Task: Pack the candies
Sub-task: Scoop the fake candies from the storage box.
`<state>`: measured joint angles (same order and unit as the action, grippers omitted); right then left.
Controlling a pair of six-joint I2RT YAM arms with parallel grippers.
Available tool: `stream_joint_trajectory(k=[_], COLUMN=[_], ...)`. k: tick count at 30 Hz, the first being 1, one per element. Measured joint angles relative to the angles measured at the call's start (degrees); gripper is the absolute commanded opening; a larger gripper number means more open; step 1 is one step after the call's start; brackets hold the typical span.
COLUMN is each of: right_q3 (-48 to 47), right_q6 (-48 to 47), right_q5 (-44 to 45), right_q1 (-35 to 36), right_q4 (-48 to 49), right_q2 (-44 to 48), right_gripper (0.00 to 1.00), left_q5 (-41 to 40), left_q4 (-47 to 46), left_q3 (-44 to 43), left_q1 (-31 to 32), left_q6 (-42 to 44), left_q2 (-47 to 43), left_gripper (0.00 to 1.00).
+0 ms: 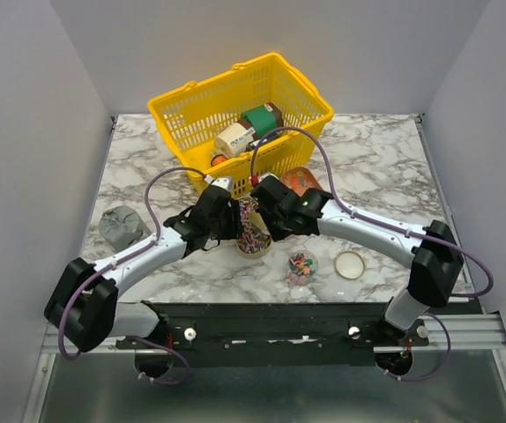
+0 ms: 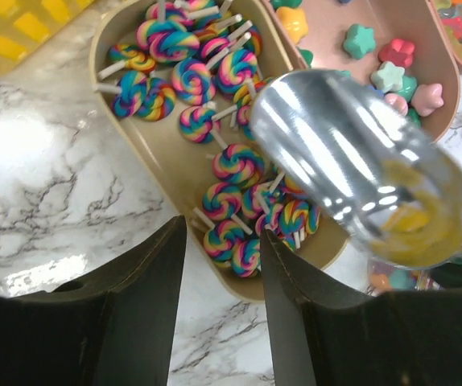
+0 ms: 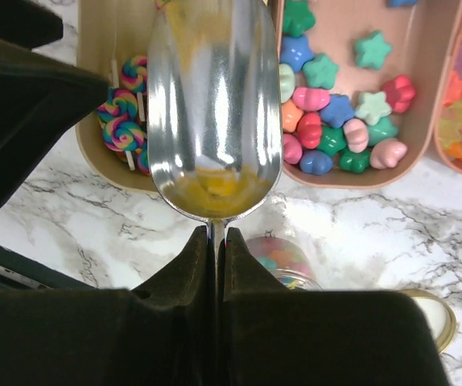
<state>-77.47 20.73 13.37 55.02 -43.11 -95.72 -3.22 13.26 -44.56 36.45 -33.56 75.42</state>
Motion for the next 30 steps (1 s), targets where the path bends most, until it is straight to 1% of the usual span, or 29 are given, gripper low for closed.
stream_joint_trajectory(k=[5, 10, 19, 24, 28, 30], right_q3=[-0.8, -3.5, -10.7, -13.9, -18.9, -20.8], right_q6=[-1.4, -2.5, -3.3, -4.8, -6.1, -6.8], right_q5=[0.0, -2.4, -8.8, -11.0, -11.3, -11.3], right_q1=[0.0, 0.0, 0.0, 0.0, 0.0, 0.0], right_q4=[-0.5, -5.7, -19.2, -25.2, -28.9, -30.3], right_q2=[1.4, -0.4, -4.2, -6.8, -10.8, -12.2], right_gripper=[0.01, 0.01, 0.01, 0.01, 0.01, 0.01], left_q5=[-1.1, -2.1, -2.1, -2.1, -2.1, -2.1], left_q4=[0.4, 0.1, -1.2, -4.5, -8.0, -9.7], left_q3=[3.1, 4.5, 8.7, 10.6, 11.3, 11.6], left_q1=[-0.4, -0.5, -0.5, -0.5, -0.2, 0.2], left_q6=[-1.9, -3.3, -6.4, -7.6, -8.4, -8.8], left_q2=[-5.2, -8.4, -8.5, -8.4, -7.3, -6.4], left_gripper=[0.6, 0.61, 0.62, 0.63, 0.63, 0.61])
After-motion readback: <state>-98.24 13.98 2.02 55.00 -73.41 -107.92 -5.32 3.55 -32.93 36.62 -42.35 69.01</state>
